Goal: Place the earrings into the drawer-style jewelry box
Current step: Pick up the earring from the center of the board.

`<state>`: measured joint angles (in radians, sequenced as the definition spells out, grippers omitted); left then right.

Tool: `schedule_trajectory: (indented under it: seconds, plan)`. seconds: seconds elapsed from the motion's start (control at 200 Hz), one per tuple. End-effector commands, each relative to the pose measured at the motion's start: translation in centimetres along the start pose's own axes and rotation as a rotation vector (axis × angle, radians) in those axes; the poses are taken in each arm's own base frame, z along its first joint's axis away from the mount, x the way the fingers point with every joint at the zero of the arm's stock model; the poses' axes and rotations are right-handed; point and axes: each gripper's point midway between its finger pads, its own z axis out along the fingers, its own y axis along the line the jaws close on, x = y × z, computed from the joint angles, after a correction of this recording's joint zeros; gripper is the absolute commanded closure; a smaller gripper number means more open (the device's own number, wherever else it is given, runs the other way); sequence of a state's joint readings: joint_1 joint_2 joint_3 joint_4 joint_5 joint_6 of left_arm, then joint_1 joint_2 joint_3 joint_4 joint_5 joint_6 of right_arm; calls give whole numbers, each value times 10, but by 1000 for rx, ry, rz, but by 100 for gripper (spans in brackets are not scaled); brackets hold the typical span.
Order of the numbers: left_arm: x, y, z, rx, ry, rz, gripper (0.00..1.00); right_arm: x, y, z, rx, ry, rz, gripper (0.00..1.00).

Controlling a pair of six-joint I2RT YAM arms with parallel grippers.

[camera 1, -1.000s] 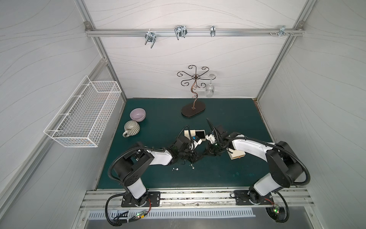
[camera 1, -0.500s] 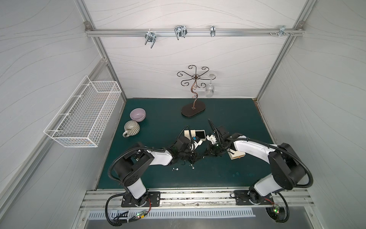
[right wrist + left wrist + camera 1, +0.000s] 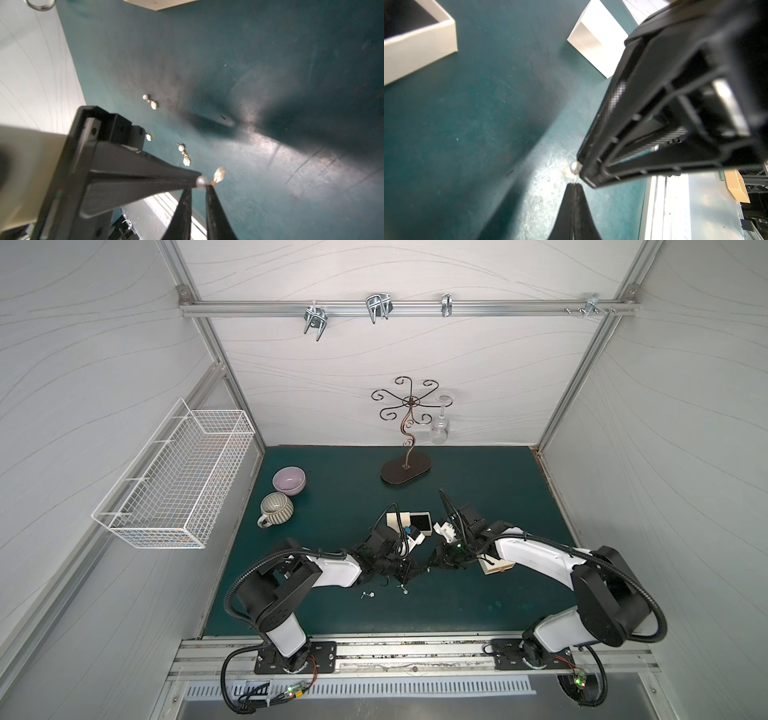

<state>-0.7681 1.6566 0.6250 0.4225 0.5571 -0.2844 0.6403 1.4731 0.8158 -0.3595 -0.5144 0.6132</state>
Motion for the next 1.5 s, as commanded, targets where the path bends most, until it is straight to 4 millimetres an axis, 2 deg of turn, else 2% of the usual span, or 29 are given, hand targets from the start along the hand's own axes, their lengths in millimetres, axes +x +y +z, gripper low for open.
schedule_trajectory:
  seconds: [0.0,0.16,0.325,0.34,0.45,0.58,0.705,0.88,1.015,1.126,1.296,1.496]
  plan:
    - [-23,-11,-3,20,-53,52,100,-3,11,-9,-72,-29,-41,78]
    - [-24,-14,-4,30,-54,55,100,-9,12,-19,-117,-71,-50,69]
    - [-29,-24,-7,67,-60,70,100,-15,10,-26,-197,-106,-47,68]
    - [-25,-23,-7,65,-37,55,100,-15,12,-27,-213,-107,-51,68]
    - [-29,-39,-14,118,-25,58,100,-19,18,-38,-292,-147,-93,69]
    - [-42,-57,-27,177,4,-23,100,-25,31,-62,-381,-238,-193,69]
    - [-53,-74,-42,205,40,-109,100,-30,47,-90,-452,-331,-301,69]
    - [-67,-99,-71,210,69,-105,100,-30,78,-124,-559,-355,-402,68]
    - [-82,-112,-95,167,48,-68,100,-20,97,-142,-615,-318,-439,66]
    - [-83,-114,-111,112,64,-56,100,-10,111,-157,-642,-313,-497,65]
    - [-86,-116,-137,52,76,-42,100,-1,131,-167,-693,-269,-565,64]
    - [-89,-121,-167,6,91,17,100,10,158,-156,-713,-160,-635,62]
